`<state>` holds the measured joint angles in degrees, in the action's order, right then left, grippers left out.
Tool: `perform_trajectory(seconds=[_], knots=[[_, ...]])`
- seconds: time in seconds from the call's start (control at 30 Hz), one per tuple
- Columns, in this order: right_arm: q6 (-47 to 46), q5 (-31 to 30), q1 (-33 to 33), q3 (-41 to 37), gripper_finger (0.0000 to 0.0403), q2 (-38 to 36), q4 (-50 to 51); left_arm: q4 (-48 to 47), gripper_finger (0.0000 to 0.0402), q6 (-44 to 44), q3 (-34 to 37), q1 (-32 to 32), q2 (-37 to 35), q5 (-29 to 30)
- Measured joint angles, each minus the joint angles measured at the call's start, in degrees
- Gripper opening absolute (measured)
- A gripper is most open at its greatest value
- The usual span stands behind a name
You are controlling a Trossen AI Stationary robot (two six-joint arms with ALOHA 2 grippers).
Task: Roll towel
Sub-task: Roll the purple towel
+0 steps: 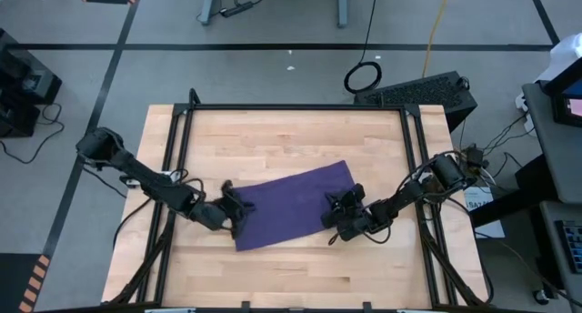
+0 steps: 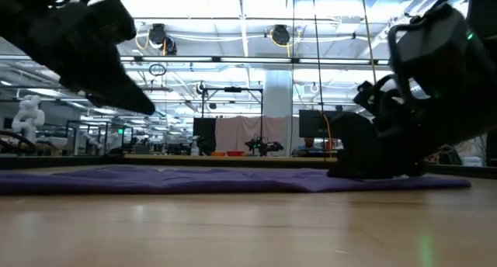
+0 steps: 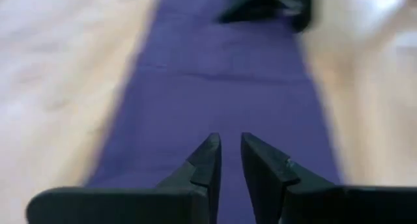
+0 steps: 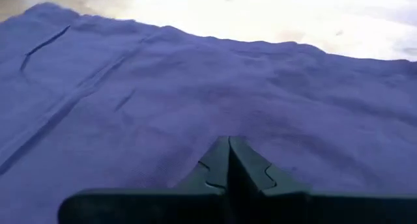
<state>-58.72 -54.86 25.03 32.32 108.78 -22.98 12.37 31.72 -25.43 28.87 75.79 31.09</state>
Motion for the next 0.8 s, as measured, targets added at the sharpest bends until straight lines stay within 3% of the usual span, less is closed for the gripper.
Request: perform_trajectory(seconds=[0.13, 0.3, 0.4, 0.6, 0.7, 0.8], knots=[[4.47, 0.11, 0.68, 0.17, 0.0000, -3.67, -0.18, 4.74, 0.0067, 0.19, 0.09, 1.63, 6.22, -3.00], [11.93, 2.46, 1.82, 0.50, 0.0000, -7.38, -0.26, 3.70, 0.0067, 5.35, 0.16, 4.02, 14.47, -8.88], [11.64, 4.57, 2.83, 0.52, 0.0000, -7.42, 1.85, 2.44, 0.0067, 8.08, -0.02, 5.24, 16.79, -8.61], [-0.26, 8.77, 5.97, 0.86, 0.0000, -4.58, 3.91, -4.05, 0.0067, 6.12, -0.06, 6.44, 15.06, -8.63], [-1.98, 8.80, 8.13, 2.57, 0.0000, -3.41, 2.97, -10.04, 0.0067, 2.49, 0.05, 6.33, 11.95, -8.60], [-1.92, 8.76, 9.96, 5.15, 0.0000, -2.98, 2.57, -19.00, 0.0067, 2.20, 0.20, 5.93, 7.67, -4.75]])
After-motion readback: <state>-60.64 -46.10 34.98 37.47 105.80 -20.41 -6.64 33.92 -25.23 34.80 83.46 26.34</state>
